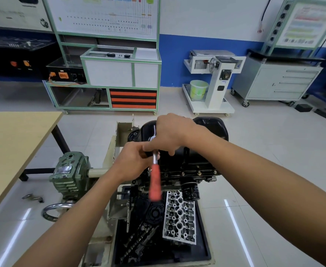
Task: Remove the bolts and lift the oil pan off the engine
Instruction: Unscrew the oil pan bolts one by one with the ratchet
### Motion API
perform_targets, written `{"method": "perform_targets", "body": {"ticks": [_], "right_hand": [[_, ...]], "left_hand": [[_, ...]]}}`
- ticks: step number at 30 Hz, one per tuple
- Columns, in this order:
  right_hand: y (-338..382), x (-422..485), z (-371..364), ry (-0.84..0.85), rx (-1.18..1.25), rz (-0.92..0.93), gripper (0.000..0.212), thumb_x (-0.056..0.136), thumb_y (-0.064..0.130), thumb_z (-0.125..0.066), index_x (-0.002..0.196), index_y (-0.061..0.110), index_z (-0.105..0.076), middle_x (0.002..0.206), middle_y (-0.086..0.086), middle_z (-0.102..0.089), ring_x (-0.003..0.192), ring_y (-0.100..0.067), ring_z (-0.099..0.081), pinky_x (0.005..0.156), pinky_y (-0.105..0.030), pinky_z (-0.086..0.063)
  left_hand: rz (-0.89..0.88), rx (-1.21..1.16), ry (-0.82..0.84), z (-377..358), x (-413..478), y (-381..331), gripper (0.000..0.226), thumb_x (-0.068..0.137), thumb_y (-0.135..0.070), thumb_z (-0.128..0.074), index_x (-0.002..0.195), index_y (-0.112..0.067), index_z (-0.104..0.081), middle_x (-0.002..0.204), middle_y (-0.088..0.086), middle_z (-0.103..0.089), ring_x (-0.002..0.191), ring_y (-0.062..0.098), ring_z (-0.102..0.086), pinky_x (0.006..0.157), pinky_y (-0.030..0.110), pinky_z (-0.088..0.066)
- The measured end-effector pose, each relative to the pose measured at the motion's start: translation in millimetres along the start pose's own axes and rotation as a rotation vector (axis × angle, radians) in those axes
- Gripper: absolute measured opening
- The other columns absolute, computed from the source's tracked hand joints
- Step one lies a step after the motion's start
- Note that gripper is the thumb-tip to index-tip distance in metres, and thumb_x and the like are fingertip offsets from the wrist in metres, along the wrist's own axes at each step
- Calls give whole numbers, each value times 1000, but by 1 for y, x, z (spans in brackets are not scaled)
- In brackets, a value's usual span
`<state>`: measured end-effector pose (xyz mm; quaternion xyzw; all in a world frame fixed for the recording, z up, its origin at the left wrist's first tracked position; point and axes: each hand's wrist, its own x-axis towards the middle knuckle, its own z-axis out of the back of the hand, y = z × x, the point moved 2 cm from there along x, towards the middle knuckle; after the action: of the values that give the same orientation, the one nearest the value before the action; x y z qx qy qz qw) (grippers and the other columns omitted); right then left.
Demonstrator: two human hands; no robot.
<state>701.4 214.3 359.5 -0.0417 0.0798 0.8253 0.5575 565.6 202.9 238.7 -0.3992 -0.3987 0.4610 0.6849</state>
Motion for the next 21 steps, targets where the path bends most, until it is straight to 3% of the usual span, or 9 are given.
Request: {"method": "perform_targets", "body": {"ticks": [2, 4, 8, 11, 17, 19, 21], "right_hand": [[2, -1, -4, 7, 83, -26, 55, 81, 66, -55, 56, 18, -65, 46, 8, -64, 68, -3, -61, 61, -30, -45], [4, -2, -3, -28, 98, -12, 48, 79, 59, -61, 54, 18, -62, 44, 8, -63, 64, -8, -60, 56, -29, -42], [7, -5, 5, -32, 18, 26, 39, 77, 44, -75, 58, 17, -54, 51, 3, -54, 50, -16, -51, 47, -26, -33], [6, -7, 8, -3, -84, 81, 34, 76, 33, -78, 56, 19, -54, 53, 2, -56, 55, -18, -55, 49, -27, -37], [12, -14, 9, -117, -337, 225, 28, 81, 5, -71, 80, 25, -52, 74, 1, -39, 62, -20, -43, 54, -32, -33], [13, -13, 6, -112, -361, 308, 25, 80, 3, -71, 90, 25, -67, 84, -2, -53, 72, -25, -55, 53, -33, -41], [12, -10, 2, -104, -346, 369, 41, 80, 3, -69, 109, 32, -73, 99, 2, -65, 90, -25, -63, 62, -38, -54]], "left_hand": [[8, -10, -19, 1, 0, 1, 3, 91, -8, -75, 91, -11, -75, 73, 11, -69, 59, 19, -61, 64, 46, -55], [-1, 21, 4, 2, 1, -2, 6, 91, -6, -74, 92, -13, -74, 67, 0, -67, 57, 12, -58, 59, 34, -51], [6, 31, 83, 8, 2, -7, 14, 90, -2, -73, 96, -14, -70, 80, -1, -73, 66, 26, -71, 70, 35, -60], [45, 7, 130, 6, 1, -8, 13, 92, -4, -73, 101, -14, -70, 86, 0, -74, 68, 27, -72, 72, 35, -61], [69, 42, 188, 2, 0, -16, 21, 96, -3, -66, 113, -14, -67, 94, -15, -75, 72, 25, -74, 69, 28, -60], [73, 67, 195, 3, 1, -16, 15, 97, -3, -65, 111, -8, -67, 81, -19, -75, 71, 25, -74, 66, 24, -58], [84, 65, 195, 5, 1, -16, 11, 97, -4, -66, 108, -7, -68, 77, -18, -75, 72, 25, -75, 68, 24, -58]]}}
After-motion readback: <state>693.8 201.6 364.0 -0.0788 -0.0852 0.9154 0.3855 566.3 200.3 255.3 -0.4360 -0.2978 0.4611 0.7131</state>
